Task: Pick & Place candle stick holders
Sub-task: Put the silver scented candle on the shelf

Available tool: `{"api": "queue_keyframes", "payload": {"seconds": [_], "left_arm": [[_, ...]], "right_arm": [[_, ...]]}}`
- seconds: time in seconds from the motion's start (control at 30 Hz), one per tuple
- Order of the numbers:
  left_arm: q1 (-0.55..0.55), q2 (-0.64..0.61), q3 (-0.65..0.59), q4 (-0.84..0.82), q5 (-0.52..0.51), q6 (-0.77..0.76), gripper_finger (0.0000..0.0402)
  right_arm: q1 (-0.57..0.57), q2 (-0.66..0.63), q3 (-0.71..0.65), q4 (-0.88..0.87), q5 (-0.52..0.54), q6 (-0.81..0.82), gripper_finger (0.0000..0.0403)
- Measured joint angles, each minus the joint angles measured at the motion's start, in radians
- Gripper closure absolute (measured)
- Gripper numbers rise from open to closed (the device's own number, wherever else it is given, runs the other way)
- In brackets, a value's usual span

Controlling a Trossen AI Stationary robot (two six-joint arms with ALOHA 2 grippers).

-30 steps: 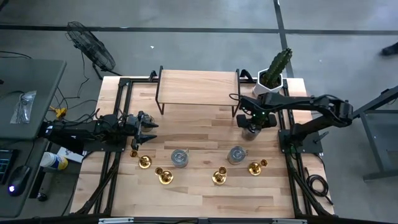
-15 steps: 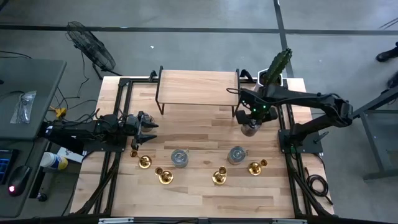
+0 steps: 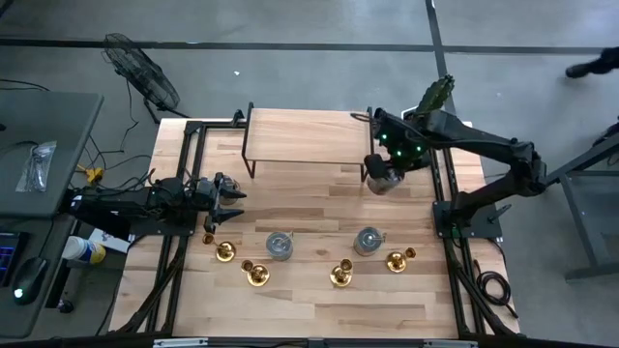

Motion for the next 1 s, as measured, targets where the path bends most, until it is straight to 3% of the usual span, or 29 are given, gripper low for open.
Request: {"api": "queue_keyframes", "payload": {"seconds": [0.7, 1.0], "left_arm": [[0.000, 0.000, 0.000, 0.000, 0.000, 0.000, 0.0158], [0.000, 0.000, 0.000, 0.000, 0.000, 0.000, 0.0158]], "right_arm": [[-0.136, 0.343, 0.562, -0.035, 0.074, -0.227, 0.0048], [-0.221, 0.493, 0.720, -0.048, 0.073, -0.258, 0.0048]]}}
